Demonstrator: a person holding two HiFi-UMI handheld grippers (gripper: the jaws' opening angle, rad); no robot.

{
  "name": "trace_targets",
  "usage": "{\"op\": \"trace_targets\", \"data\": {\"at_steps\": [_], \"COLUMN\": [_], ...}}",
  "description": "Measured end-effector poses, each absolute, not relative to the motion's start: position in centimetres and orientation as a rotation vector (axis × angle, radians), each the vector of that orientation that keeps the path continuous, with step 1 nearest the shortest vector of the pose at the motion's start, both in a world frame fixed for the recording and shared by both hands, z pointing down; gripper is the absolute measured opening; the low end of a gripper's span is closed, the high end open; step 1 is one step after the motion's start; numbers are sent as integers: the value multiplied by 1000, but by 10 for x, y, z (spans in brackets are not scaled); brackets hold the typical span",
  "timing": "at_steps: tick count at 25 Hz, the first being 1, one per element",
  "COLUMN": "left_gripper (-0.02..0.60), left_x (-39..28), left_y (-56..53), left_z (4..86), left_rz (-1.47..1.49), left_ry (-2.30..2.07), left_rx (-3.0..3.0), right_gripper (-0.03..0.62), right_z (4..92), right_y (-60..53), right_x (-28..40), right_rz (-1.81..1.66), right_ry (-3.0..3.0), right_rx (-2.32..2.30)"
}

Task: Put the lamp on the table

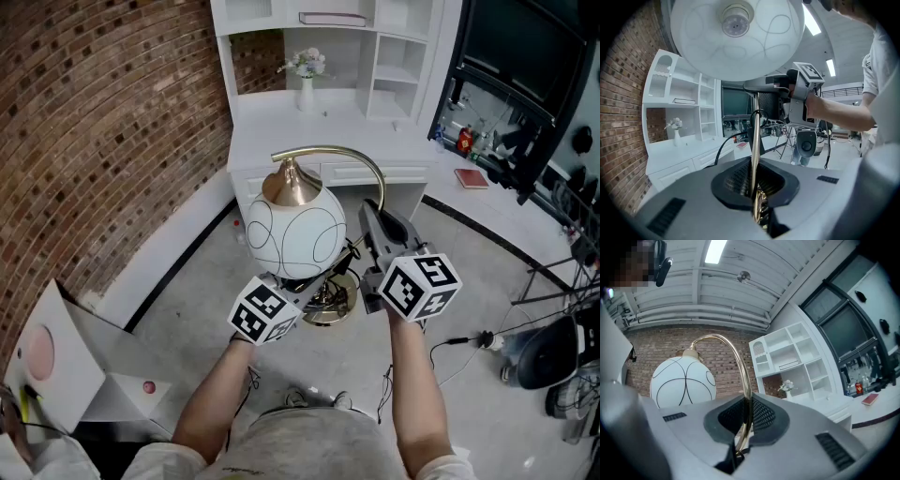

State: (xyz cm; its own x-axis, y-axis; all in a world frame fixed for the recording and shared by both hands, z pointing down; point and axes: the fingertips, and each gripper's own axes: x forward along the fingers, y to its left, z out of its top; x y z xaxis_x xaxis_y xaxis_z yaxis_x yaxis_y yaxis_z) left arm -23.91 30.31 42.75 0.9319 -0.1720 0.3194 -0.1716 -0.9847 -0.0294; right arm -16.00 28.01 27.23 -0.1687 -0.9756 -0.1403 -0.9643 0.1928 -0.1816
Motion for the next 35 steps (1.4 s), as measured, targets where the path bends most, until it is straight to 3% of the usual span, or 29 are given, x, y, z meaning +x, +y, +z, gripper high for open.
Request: {"op": "trace_targets", "data": {"at_steps": [17,35], "left_gripper": [17,15], "left_x": [-255,-228], "left_y": [270,225], "left_z": [429,434], "left_rz": [-496,-489], "left_ry": [236,246], "left_rx": [-3084,-3082], "right_gripper": [3,3], "right_z": [285,297], "right_y": [243,195], "right_x": [-162,-126], "right_rz": [-186,-248], "right_ry": [2082,2036], "right_rx": [-1982,-2030]}}
